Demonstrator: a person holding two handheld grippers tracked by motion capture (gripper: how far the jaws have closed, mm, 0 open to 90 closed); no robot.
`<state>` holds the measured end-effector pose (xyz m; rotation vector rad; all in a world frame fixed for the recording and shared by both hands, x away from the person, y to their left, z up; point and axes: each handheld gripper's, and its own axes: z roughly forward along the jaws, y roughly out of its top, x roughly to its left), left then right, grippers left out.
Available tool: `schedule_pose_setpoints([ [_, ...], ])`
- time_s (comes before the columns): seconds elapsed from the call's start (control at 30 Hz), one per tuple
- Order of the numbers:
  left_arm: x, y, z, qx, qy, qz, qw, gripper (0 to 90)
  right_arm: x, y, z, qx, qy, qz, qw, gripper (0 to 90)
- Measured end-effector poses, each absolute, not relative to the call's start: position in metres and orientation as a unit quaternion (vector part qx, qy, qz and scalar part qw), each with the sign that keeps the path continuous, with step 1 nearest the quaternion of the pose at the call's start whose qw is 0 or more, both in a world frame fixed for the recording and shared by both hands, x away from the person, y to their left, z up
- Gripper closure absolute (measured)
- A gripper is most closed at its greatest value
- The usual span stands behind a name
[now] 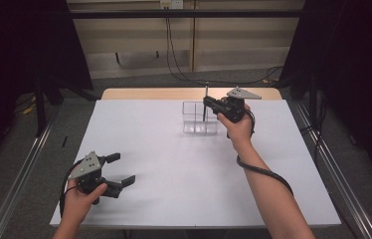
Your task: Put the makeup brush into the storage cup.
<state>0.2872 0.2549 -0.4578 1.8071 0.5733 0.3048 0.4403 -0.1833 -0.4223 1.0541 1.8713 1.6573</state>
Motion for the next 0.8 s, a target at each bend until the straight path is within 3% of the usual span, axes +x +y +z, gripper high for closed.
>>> schedule_pose_setpoints([
  [0.1,0.288,0.255,-0.458,0.77,0.245,0.129,0.575,1.5,0.44,-0.184,-0.422,0.379,0.672,0.599,0.212,79.3],
  [0.27,0.287,0.256,-0.458,0.77,0.246,0.129,0.574,1.4,0.437,-0.184,-0.419,0.368,0.671,0.608,0.212,56.8],
  [0.43,0.287,0.254,-0.457,0.771,0.244,0.13,0.574,1.4,0.435,-0.185,-0.417,0.37,0.671,0.611,0.2,41.2],
  [0.8,0.286,0.254,-0.457,0.77,0.245,0.131,0.574,1.4,0.426,-0.181,-0.414,0.358,0.677,0.614,0.193,17.1],
])
